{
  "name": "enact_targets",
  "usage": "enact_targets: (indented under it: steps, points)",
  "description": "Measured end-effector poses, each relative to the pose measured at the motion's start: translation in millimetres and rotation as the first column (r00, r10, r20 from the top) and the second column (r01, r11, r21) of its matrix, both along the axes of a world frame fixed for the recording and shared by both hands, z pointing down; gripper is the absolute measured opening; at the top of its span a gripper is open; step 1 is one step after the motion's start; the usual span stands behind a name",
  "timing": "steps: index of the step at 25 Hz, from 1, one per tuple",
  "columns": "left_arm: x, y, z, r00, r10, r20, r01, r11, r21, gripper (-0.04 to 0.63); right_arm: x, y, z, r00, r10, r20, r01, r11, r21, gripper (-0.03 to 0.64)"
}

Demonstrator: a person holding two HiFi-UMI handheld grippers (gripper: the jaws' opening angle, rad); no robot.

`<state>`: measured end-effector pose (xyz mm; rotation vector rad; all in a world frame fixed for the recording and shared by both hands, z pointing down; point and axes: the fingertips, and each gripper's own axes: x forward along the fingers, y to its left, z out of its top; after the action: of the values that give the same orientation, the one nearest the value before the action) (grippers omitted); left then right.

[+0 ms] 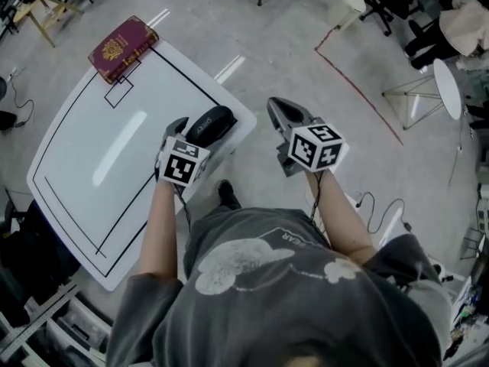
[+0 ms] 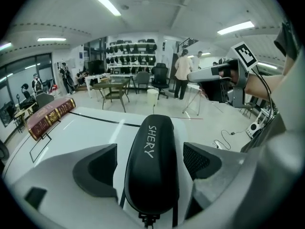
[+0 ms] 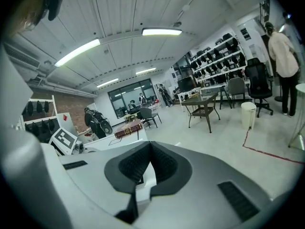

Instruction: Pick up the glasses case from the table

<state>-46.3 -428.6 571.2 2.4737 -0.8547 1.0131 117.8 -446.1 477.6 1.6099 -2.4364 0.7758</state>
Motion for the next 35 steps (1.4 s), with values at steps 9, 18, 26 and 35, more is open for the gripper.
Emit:
enact_targets:
  steps: [9, 18, 26, 35]
  points:
    - [8.9, 4.2, 26.4, 0.996, 0.065, 0.068, -0.058, 0.994, -0.097, 0.388, 4.0, -7.0, 4.2, 1.000, 0.028, 0.005, -0.028, 1.000, -0.012, 0.000]
    - [3.9, 1.6, 16.7, 0.997, 0.027, 0.071, -0.023, 0.999, -0.043, 0.345, 10.1, 2.0, -2.0, 1.000, 0.029, 0.004, -0.029, 1.000, -0.002, 0.000]
    - [-2.9, 12.2, -23.9, 0.998, -0.066, 0.000, 0.066, 0.997, 0.028, 0.345, 12.9, 22.7, -20.4, 1.000, 0.006, 0.019, -0.007, 0.999, 0.034, 0.000]
    - [-9.4, 55.6, -64.7, 0.986, -0.161, -0.045, 0.165, 0.980, 0.113, 0.345, 16.1, 63.0, -48.2, 0.997, -0.053, 0.052, 0.046, 0.990, 0.132, 0.000]
